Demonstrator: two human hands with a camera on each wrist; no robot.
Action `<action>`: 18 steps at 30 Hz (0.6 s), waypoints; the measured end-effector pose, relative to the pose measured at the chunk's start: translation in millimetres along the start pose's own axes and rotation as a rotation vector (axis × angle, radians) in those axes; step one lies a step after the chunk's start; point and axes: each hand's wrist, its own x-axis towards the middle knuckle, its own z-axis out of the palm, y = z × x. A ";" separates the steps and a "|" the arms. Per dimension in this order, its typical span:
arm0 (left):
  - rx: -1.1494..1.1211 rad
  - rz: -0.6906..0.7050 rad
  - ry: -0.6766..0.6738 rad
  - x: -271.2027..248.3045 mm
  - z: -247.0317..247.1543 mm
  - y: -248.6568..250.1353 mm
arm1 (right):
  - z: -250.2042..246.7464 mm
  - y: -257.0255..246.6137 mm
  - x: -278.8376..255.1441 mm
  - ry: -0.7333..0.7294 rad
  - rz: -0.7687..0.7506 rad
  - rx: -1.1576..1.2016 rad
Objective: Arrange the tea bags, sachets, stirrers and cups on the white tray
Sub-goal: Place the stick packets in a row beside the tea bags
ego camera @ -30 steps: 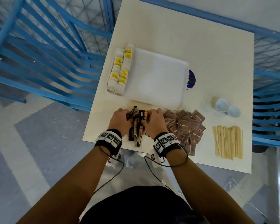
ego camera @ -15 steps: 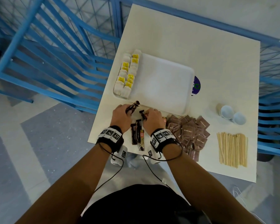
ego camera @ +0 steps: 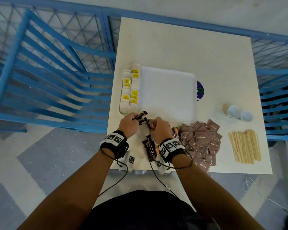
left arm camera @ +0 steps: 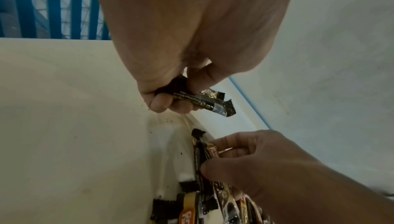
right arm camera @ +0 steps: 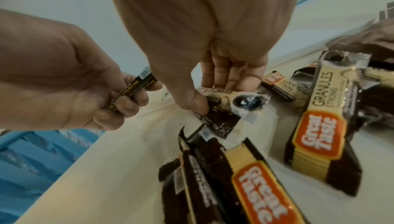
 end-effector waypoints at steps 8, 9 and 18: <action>-0.042 -0.012 -0.044 13.9 -13.8 6.7 | 0.9 -4.0 0.4 0.001 0.062 0.069; -0.072 -0.010 -0.032 15.3 -12.7 6.3 | -2.9 -5.1 1.2 0.004 0.050 0.066; -0.456 0.055 -0.060 20.0 -7.9 33.3 | -73.4 -30.6 3.8 0.076 -0.056 0.524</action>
